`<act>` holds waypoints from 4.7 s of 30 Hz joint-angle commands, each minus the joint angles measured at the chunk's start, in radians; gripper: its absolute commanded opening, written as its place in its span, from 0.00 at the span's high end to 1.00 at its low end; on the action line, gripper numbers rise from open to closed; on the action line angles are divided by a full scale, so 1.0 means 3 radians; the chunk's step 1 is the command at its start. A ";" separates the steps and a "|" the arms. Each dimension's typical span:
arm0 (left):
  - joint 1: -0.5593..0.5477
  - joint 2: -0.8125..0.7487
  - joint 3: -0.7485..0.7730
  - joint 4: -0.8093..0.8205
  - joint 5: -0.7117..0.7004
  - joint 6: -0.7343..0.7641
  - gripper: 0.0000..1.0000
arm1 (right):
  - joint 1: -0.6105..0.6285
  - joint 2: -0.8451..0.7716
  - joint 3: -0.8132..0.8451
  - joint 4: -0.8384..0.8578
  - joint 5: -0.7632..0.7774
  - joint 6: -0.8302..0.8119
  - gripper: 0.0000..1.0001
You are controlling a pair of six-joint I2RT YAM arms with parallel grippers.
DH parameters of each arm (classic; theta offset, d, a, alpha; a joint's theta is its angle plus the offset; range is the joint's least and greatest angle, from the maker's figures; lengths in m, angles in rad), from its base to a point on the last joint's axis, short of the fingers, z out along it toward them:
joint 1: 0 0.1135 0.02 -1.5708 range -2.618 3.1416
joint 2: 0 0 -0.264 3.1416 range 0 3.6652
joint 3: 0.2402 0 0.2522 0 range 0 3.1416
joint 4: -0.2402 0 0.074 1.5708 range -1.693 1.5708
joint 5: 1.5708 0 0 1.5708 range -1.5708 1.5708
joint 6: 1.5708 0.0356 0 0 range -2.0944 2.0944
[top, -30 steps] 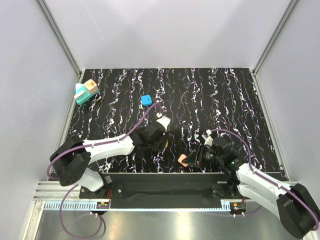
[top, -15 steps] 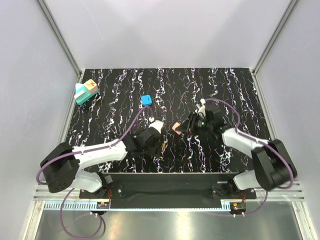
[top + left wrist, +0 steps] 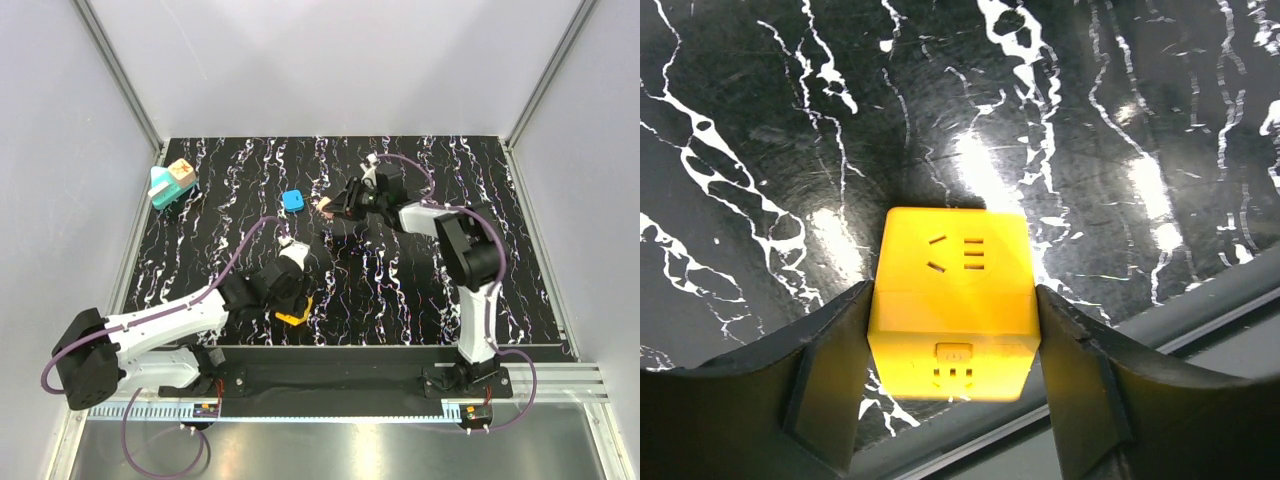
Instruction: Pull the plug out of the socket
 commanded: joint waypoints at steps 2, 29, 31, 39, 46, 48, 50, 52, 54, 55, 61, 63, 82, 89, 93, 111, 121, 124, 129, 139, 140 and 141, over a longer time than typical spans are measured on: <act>0.0023 -0.0029 -0.0081 0.0158 -0.0010 0.0030 0.40 | 0.0066 0.0413 0.0580 0.0236 -0.0112 0.0132 1.00; -0.0263 -0.0443 -0.0777 0.0859 -0.0858 -0.0854 0.43 | 0.0184 0.1058 0.1031 -0.0081 0.0650 0.0720 0.74; -0.0344 -0.0479 -0.0864 0.0895 -0.0863 -0.0961 0.41 | 0.0189 0.1048 0.1016 -0.0026 0.0614 0.0735 0.67; -0.0590 -0.0556 -0.0849 0.0655 -0.0950 -0.1166 0.31 | 0.0225 0.0987 0.1036 -0.0056 0.0507 0.0761 0.33; -0.0708 -0.0454 -0.0742 0.0542 -0.1012 -0.1217 0.21 | 0.0225 0.0895 0.1077 -0.0214 0.0389 0.0684 0.13; -0.0708 -0.0459 -0.0676 0.0506 -0.1037 -0.1197 0.21 | 0.0225 0.0798 0.1072 -0.0398 0.0470 0.0557 0.12; -0.0708 -0.0499 -0.0609 0.0420 -0.1103 -0.1177 0.21 | 0.0220 0.0681 0.1072 -0.0659 0.0598 0.0333 0.11; -0.0703 -0.0602 -0.0512 0.0246 -0.1170 -0.1146 0.20 | 0.0220 0.0629 0.1123 -0.0960 0.0670 0.0173 0.09; -0.0703 -0.0704 -0.0435 0.0062 -0.1288 -0.1136 0.18 | 0.0220 0.0573 0.1174 -0.1109 0.0736 -0.0072 0.09; -0.0693 -0.0826 -0.0414 0.0016 -0.1308 -0.1115 0.18 | 0.0220 0.0547 0.1174 -0.1276 0.0762 -0.0143 0.08; -0.0524 -0.1394 -0.0281 -0.0317 -0.1349 -0.0977 0.16 | 0.0215 0.0425 0.1256 -0.1691 0.1006 -0.0670 0.04; -0.0391 -0.1618 -0.0220 -0.0439 -0.1329 -0.0850 0.13 | 0.0210 0.0236 0.1113 -0.1718 0.1094 -0.0747 0.04; 0.1567 -0.1124 0.0296 0.0062 0.0532 0.0250 0.03 | 0.0220 -0.1130 -0.0460 -0.1529 0.1167 -0.0533 0.00; 0.2083 -0.1072 0.0281 0.0051 0.0824 0.0404 0.04 | 0.0536 -0.1248 -0.1096 -0.0813 0.1084 -0.0364 0.00; 0.2497 -0.1124 0.0337 0.0021 0.1017 0.0393 0.03 | 0.0990 -0.1309 -0.1270 -0.0747 0.1023 -0.0308 0.00; 0.4737 -0.0014 0.0497 0.0904 0.1894 -0.0189 0.09 | 0.1161 -0.2286 -0.2210 -0.0445 0.1187 -0.0686 0.00; 0.5264 0.0911 0.0106 0.2869 0.2374 -0.1029 0.39 | 0.1156 -0.1934 -0.2242 -0.0174 0.0865 -0.0860 0.00; 0.5259 0.1213 0.0280 0.2696 0.2195 -0.0850 0.35 | 0.1151 -0.1760 -0.2175 -0.0153 0.0752 -0.0881 0.00; 0.5326 0.1535 0.0480 0.2557 0.1893 -0.0665 0.56 | 0.1099 -0.1723 -0.2160 -0.0143 0.0675 -0.0865 0.00; 0.5372 0.2250 0.0752 0.3148 0.1729 -0.0854 0.97 | 0.0890 -0.1596 -0.2211 -0.0005 0.0481 -0.0778 0.00; 0.5372 0.2282 0.0752 0.3175 0.1668 -0.0895 0.99 | 0.0885 -0.1580 -0.2211 0.0020 0.0471 -0.0773 0.00; 0.5362 0.2292 0.0736 0.3246 0.1536 -0.0931 1.00 | 0.0869 -0.1570 -0.2216 0.0031 0.0450 -0.0763 0.00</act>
